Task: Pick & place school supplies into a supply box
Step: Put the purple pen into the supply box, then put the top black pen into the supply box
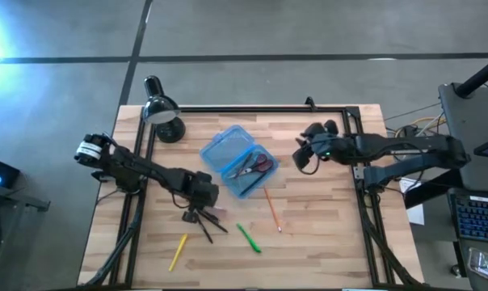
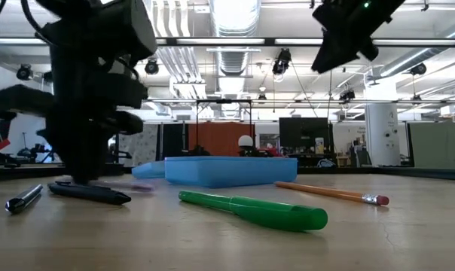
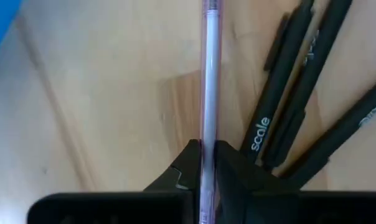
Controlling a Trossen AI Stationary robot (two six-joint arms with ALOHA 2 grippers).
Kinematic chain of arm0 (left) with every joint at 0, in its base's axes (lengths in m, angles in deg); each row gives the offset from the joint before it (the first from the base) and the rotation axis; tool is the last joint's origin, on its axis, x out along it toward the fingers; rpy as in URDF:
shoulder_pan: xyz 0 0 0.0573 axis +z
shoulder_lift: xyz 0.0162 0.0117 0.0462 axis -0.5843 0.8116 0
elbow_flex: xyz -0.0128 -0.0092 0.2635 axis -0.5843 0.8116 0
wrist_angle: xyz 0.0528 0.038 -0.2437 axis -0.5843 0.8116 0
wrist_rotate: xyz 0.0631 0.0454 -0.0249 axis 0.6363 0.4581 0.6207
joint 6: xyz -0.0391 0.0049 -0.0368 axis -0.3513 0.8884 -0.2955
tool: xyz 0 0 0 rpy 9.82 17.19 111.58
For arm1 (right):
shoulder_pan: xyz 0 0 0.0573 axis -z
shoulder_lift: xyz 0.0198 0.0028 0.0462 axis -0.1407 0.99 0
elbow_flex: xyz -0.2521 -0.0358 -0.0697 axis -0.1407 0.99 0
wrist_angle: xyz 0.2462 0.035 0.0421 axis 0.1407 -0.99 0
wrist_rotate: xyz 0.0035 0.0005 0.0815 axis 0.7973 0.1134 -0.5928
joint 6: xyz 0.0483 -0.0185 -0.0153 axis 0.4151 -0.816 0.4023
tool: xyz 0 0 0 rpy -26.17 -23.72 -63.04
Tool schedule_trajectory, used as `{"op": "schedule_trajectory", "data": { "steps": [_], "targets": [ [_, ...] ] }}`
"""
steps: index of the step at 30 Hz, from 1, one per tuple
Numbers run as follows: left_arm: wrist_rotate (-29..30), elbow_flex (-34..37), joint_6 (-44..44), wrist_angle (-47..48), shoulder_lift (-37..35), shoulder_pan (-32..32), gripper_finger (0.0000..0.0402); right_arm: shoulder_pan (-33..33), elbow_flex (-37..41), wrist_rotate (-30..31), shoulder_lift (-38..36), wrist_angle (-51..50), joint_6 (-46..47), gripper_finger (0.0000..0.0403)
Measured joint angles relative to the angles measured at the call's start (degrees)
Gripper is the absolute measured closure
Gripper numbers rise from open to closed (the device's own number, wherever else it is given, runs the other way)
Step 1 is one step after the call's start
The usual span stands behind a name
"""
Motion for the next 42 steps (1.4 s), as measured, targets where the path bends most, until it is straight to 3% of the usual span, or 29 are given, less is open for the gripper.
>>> {"op": "schedule_trajectory", "data": {
  "steps": [6,10,17,20,24,29,34,42],
  "targets": [
    [-2.37,-5.16,-14.47,3.15,-5.73,3.33,0.0387,0.04,0.00,5.79,-6.31,-0.89,-0.30,0.0303],
    [-7.05,-8.45,-27.70,0.07,-6.78,10.44,0.0387,0.43,0.40,5.86,-8.28,-3.68,0.49,0.0301],
    [-10.91,-15.14,-44.53,-10.60,-0.25,24.98,0.0387,1.44,2.94,5.27,-8.04,-4.93,7.33,0.0302],
    [-14.95,-19.22,-46.19,-11.19,5.51,28.15,0.0387,1.44,3.92,5.08,-7.88,-5.21,9.30,0.0301],
    [-20.55,-25.23,-42.72,-8.94,12.95,27.86,0.0387,1.44,4.78,4.75,-7.84,-6.18,10.03,0.0302],
    [-19.94,-32.10,-38.65,-0.58,20.00,26.97,0.0387,1.44,5.69,4.02,-8.32,-6.32,10.08,0.0301],
    [-17.30,-34.15,-38.80,5.33,21.76,27.05,0.0359,1.44,6.50,4.05,-8.63,-6.24,10.01,0.0301],
    [-16.86,-34.11,-39.18,6.13,19.99,26.16,0.0295,1.44,6.87,4.14,-8.60,-6.21,9.16,0.0299]
  ]
}}
